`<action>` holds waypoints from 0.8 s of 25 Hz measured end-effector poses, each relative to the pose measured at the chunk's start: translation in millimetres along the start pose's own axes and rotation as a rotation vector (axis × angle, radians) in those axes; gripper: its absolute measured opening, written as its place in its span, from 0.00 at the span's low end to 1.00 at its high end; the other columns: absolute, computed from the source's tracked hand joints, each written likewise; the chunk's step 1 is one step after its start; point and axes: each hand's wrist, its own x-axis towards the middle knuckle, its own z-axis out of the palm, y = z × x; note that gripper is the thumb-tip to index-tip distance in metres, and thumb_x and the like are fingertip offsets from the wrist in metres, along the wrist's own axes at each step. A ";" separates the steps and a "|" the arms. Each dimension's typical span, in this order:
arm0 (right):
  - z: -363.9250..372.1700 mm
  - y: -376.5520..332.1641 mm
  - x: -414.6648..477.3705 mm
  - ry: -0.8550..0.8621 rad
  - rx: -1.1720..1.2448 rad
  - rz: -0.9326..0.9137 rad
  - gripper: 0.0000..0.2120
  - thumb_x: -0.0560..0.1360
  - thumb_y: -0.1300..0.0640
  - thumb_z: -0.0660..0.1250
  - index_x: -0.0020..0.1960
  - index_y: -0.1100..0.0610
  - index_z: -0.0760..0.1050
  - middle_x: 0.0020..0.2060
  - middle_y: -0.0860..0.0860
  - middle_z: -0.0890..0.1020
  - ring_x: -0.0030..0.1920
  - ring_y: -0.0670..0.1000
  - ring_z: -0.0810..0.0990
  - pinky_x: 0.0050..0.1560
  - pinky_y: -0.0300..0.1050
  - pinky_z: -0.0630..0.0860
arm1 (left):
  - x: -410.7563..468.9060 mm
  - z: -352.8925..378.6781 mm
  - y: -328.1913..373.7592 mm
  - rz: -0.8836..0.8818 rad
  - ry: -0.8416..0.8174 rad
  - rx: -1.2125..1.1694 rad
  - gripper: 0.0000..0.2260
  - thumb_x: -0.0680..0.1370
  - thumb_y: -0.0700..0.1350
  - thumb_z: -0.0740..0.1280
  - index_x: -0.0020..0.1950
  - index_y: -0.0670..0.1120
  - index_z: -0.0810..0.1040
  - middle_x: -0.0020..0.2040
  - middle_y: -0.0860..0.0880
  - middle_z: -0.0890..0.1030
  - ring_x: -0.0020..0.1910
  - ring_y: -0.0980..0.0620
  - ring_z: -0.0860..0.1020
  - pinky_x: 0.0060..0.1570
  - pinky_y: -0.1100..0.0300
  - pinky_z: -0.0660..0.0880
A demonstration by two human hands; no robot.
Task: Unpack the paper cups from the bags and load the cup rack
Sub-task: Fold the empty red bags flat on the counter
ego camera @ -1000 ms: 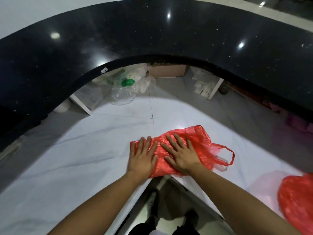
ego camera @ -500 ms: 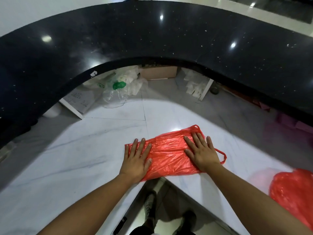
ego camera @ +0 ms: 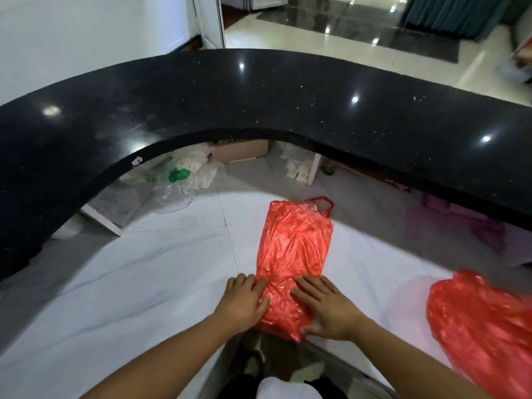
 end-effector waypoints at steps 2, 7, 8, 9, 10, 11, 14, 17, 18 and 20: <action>1.4 -0.3 -11.0 -0.077 0.007 -0.011 0.51 0.69 0.20 0.57 0.81 0.42 0.40 0.81 0.46 0.39 0.79 0.51 0.32 0.77 0.56 0.34 | -5.8 4.4 -8.1 0.141 -0.011 -0.068 0.27 0.81 0.59 0.50 0.77 0.50 0.65 0.67 0.47 0.75 0.63 0.45 0.70 0.66 0.46 0.68; 17.8 -4.3 -35.9 -0.068 -0.035 -0.072 0.45 0.73 0.29 0.61 0.81 0.40 0.42 0.81 0.45 0.41 0.79 0.51 0.35 0.76 0.54 0.29 | -12.3 -2.4 -34.3 0.420 -0.126 -0.046 0.35 0.76 0.58 0.59 0.81 0.58 0.51 0.81 0.49 0.53 0.79 0.45 0.51 0.78 0.46 0.52; 26.9 -6.8 -41.2 -0.007 -0.019 -0.044 0.38 0.76 0.34 0.61 0.80 0.40 0.49 0.81 0.44 0.47 0.81 0.52 0.41 0.77 0.53 0.31 | -13.5 -3.7 -33.5 0.457 -0.159 -0.019 0.37 0.76 0.61 0.58 0.81 0.59 0.45 0.83 0.51 0.45 0.80 0.46 0.41 0.78 0.47 0.42; 35.3 -9.1 -45.4 0.071 0.000 -0.014 0.32 0.78 0.38 0.60 0.79 0.40 0.56 0.80 0.43 0.53 0.81 0.51 0.46 0.78 0.52 0.34 | -13.8 -2.7 -31.6 0.484 -0.177 0.000 0.38 0.77 0.63 0.58 0.81 0.59 0.41 0.82 0.53 0.41 0.80 0.48 0.35 0.77 0.48 0.35; 40.9 -11.1 -47.7 0.135 0.051 0.014 0.26 0.80 0.41 0.59 0.77 0.41 0.61 0.79 0.42 0.58 0.80 0.50 0.50 0.78 0.51 0.38 | -13.2 -0.7 -29.2 0.496 -0.184 0.003 0.38 0.78 0.64 0.58 0.81 0.58 0.40 0.82 0.54 0.40 0.79 0.50 0.33 0.77 0.48 0.33; 43.3 -12.3 -49.3 0.199 0.123 0.032 0.23 0.81 0.42 0.58 0.76 0.41 0.65 0.78 0.41 0.61 0.80 0.48 0.53 0.79 0.51 0.42 | -11.5 2.0 -26.9 0.498 -0.175 0.000 0.38 0.78 0.64 0.58 0.81 0.58 0.40 0.82 0.55 0.41 0.79 0.51 0.33 0.78 0.47 0.35; 32.7 -8.4 -52.9 0.350 0.339 0.076 0.19 0.83 0.44 0.56 0.73 0.44 0.70 0.73 0.43 0.70 0.75 0.45 0.66 0.75 0.51 0.61 | 0.0 12.2 -19.9 0.503 -0.082 0.016 0.35 0.80 0.65 0.58 0.82 0.59 0.45 0.83 0.56 0.47 0.80 0.51 0.37 0.79 0.44 0.42; 12.9 1.1 -51.0 0.377 0.637 0.234 0.20 0.80 0.58 0.63 0.71 0.47 0.73 0.70 0.44 0.76 0.66 0.44 0.76 0.69 0.42 0.70 | 13.5 10.1 -9.2 0.577 -0.085 -0.014 0.35 0.77 0.67 0.59 0.81 0.58 0.53 0.82 0.57 0.51 0.81 0.51 0.40 0.78 0.49 0.37; 8.3 3.6 -49.8 0.375 0.727 0.345 0.18 0.79 0.58 0.61 0.68 0.48 0.76 0.66 0.45 0.79 0.63 0.45 0.78 0.68 0.43 0.72 | 17.5 10.0 -4.6 0.592 -0.070 -0.035 0.32 0.77 0.66 0.59 0.79 0.57 0.60 0.81 0.56 0.57 0.81 0.50 0.45 0.78 0.49 0.39; -5.8 6.2 -44.8 0.390 0.868 0.577 0.13 0.82 0.53 0.58 0.57 0.51 0.80 0.53 0.49 0.85 0.52 0.49 0.83 0.59 0.51 0.78 | 25.3 10.2 5.6 0.569 -0.004 -0.062 0.23 0.79 0.60 0.59 0.71 0.53 0.72 0.73 0.53 0.72 0.80 0.48 0.58 0.79 0.50 0.46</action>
